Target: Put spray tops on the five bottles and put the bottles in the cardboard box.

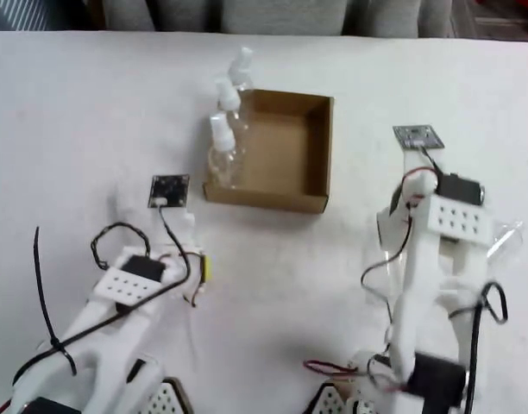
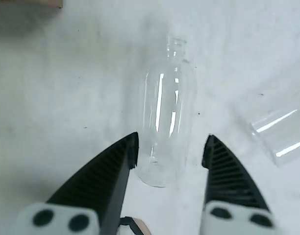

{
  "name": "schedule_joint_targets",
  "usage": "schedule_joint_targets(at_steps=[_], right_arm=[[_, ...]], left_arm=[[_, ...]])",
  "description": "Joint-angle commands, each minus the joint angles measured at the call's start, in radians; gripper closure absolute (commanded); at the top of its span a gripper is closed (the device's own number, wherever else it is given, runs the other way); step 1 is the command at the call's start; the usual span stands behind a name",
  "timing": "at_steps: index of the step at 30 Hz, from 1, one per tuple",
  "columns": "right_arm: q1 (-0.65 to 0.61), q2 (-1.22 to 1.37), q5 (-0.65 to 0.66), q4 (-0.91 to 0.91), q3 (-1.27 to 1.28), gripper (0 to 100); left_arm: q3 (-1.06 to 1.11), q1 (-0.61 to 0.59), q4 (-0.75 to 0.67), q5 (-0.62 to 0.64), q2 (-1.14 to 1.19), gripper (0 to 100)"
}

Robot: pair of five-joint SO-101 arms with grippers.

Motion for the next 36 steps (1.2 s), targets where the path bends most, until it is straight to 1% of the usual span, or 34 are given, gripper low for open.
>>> schedule_joint_targets(at_steps=[1, 7, 10, 14, 16, 19, 21, 24, 26, 30, 33, 36], right_arm=[[-0.027, 0.044, -0.048, 0.007, -0.084, 85.1], [-0.061, 0.001, -0.071, 0.012, -0.078, 85.4], [-0.054, -0.005, -0.064, 0.002, -0.063, 85.4], [-0.03, -0.005, -0.021, -0.035, -0.051, 85.0], [-0.018, -0.005, -0.043, -0.053, -0.051, 84.9], [-0.022, -0.004, -0.103, -0.085, -0.044, 80.3], [-0.022, -0.005, -0.114, -0.093, -0.032, 77.2], [-0.022, -0.004, -0.118, -0.097, -0.023, 79.8], [-0.018, -0.004, -0.123, -0.131, 0.006, 80.7], [-0.024, -0.002, -0.123, -0.251, 0.106, 78.5], [-0.021, -0.004, -0.123, -0.263, 0.12, 75.6], [-0.024, -0.002, -0.126, -0.263, 0.129, 74.8]], left_arm=[[-0.009, -0.01, -0.023, -0.014, -0.028, 98], [-0.006, -0.01, -0.066, -0.014, -0.028, 98], [-0.006, -0.01, -0.066, -0.012, -0.03, 98], [-0.006, -0.008, -0.066, -0.012, -0.03, 98], [-0.008, -0.008, -0.066, -0.012, -0.03, 98], [-0.009, -0.008, -0.066, -0.012, -0.03, 98], [-0.009, -0.008, -0.066, -0.012, -0.03, 98], [-0.009, -0.008, -0.068, -0.011, -0.03, 98], [-0.009, -0.008, -0.068, -0.011, -0.03, 98], [-0.009, -0.008, -0.069, -0.011, -0.03, 98], [-0.009, -0.008, -0.069, -0.011, -0.03, 98], [-0.009, -0.008, -0.069, -0.011, -0.03, 98]])
